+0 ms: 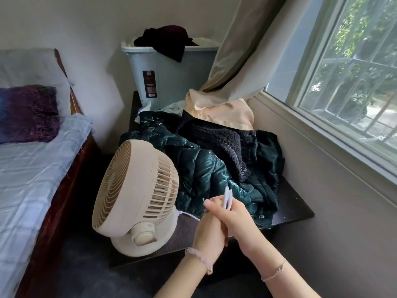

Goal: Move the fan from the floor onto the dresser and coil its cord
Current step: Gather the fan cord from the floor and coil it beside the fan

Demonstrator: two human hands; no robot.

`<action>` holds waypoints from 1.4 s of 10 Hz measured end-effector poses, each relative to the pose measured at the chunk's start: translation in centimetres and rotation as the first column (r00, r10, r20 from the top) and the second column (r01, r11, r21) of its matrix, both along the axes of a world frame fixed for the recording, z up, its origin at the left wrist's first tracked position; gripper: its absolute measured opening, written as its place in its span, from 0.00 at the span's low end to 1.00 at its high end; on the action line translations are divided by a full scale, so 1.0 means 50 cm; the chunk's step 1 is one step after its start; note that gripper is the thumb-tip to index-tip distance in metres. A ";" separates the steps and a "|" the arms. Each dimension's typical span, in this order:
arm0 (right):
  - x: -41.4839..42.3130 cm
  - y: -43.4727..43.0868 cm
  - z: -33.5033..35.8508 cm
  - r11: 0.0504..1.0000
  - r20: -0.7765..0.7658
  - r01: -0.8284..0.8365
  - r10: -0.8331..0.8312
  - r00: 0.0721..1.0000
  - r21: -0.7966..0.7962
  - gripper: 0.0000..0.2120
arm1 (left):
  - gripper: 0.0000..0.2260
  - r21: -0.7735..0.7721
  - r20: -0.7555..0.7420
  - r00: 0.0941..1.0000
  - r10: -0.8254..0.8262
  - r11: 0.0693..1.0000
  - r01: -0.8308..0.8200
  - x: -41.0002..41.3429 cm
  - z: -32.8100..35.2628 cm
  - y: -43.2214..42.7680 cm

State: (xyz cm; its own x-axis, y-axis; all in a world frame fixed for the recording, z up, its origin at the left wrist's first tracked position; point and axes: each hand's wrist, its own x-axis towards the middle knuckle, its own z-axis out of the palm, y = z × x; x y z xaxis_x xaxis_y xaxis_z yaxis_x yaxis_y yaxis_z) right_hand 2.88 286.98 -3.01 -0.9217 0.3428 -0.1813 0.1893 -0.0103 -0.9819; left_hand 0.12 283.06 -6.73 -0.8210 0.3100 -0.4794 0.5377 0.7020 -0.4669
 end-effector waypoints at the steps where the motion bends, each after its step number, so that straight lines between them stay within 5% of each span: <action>1: -0.005 0.012 -0.011 0.988 -0.008 0.141 -0.142 0.990 -0.067 0.16 | 0.15 0.859 0.338 0.941 0.034 0.397 -0.323 -0.011 -0.023 -0.043; 2: -0.017 0.033 -0.013 0.921 -0.018 0.309 -0.323 0.946 -0.236 0.21 | 0.20 0.858 0.450 0.812 -0.372 -0.072 -0.509 -0.004 -0.002 -0.074; 3: -0.018 0.067 -0.015 0.835 -0.074 0.304 -0.377 0.923 -0.458 0.23 | 0.26 0.779 0.494 0.678 -0.544 -0.069 -0.623 -0.016 -0.010 -0.072; 4: -0.018 0.097 -0.015 0.836 -0.101 0.267 -0.355 0.929 -0.479 0.24 | 0.35 0.821 0.481 0.635 -0.604 0.056 -0.568 -0.043 -0.007 -0.068; 5: -0.023 0.131 -0.010 0.821 -0.147 0.268 -0.387 0.910 -0.503 0.24 | 0.31 0.762 0.574 0.595 -0.563 0.100 -0.640 -0.070 -0.015 -0.069; 6: -0.026 0.168 0.001 0.764 -0.150 0.226 -0.388 0.909 -0.604 0.23 | 0.26 0.749 0.629 0.608 -0.484 0.169 -0.641 -0.087 -0.053 -0.085; 7: -0.017 0.185 0.004 0.678 -0.140 0.132 -0.332 0.933 -0.723 0.23 | 0.23 0.878 0.462 0.776 -0.429 0.343 -0.334 -0.098 -0.098 -0.085; 8: -0.021 0.191 0.003 0.649 -0.150 0.082 -0.293 0.944 -0.756 0.23 | 0.13 0.901 0.309 0.893 -0.326 0.400 -0.166 -0.118 -0.143 -0.076; 9: -0.031 0.208 0.005 0.816 -0.092 0.133 -0.222 0.971 -0.562 0.21 | 0.06 0.883 0.308 0.937 -0.163 0.416 -0.217 -0.148 -0.167 -0.089; 10: -0.053 0.217 -0.009 0.970 0.053 0.157 -0.149 0.987 -0.184 0.23 | 0.07 0.905 0.304 0.945 -0.124 0.348 -0.246 -0.167 -0.177 -0.097; 11: -0.095 0.216 -0.042 0.970 0.244 0.106 -0.160 0.956 0.218 0.18 | 0.06 0.929 0.347 0.935 -0.077 0.162 -0.332 -0.175 -0.179 -0.096; 12: -0.138 0.197 -0.083 0.908 0.381 -0.088 -0.083 0.921 0.410 0.16 | 0.04 0.897 0.441 0.897 -0.034 -0.025 -0.442 -0.188 -0.172 -0.097; 14: -0.191 0.131 -0.148 0.719 0.426 -0.392 0.147 0.893 0.573 0.28 | 0.06 0.772 0.583 0.811 -0.043 -0.280 -0.570 -0.215 -0.162 -0.104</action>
State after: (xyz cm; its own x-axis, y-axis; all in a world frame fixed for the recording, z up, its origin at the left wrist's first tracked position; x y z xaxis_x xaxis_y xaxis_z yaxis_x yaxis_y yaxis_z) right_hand -6.67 293.54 -10.39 -0.9171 0.2341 -0.3226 0.3908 0.6870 -0.6126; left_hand -10.62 277.88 -14.83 -0.9052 0.4082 -0.1185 -0.0247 0.2278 0.9734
